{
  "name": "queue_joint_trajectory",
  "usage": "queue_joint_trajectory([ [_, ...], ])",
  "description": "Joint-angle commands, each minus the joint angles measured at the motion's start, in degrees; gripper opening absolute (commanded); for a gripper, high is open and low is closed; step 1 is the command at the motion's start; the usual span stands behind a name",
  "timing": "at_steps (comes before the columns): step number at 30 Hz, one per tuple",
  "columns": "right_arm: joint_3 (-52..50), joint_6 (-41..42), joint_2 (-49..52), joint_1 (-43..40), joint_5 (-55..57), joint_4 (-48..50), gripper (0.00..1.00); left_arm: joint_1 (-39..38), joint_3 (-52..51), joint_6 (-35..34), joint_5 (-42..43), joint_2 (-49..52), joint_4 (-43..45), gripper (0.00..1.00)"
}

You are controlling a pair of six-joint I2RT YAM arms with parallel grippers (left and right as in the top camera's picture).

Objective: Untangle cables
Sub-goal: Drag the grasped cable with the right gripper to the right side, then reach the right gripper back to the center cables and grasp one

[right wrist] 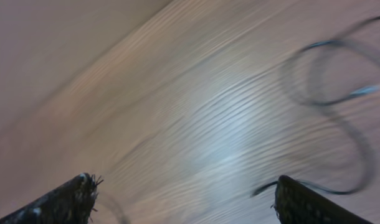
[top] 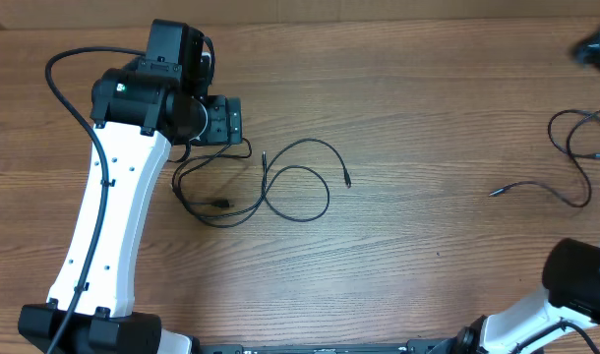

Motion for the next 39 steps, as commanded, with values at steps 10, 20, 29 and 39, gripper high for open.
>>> queue_joint_trajectory([
  [10,-4.6,-2.7,-0.4,26.9,-8.3,-3.1,1.0,4.5,1.0,-2.9,-10.3,-4.3,0.9,0.9],
  [20,-17.0,11.8,-0.4,44.3,-17.6,17.4,1.0,15.2,1.0,-8.1,-10.2,-5.4,-6.1,0.94],
  [29,-31.0,43.6,-0.2,55.7,-12.0,37.0,1.0,18.0,1.0,-10.6,-9.6,-5.4,-6.3,0.94],
  [39,-43.8,64.2,0.1,63.6,-0.5,58.0,1.0,17.9,1.0,-10.4,-8.5,-5.4,-6.1,0.95],
])
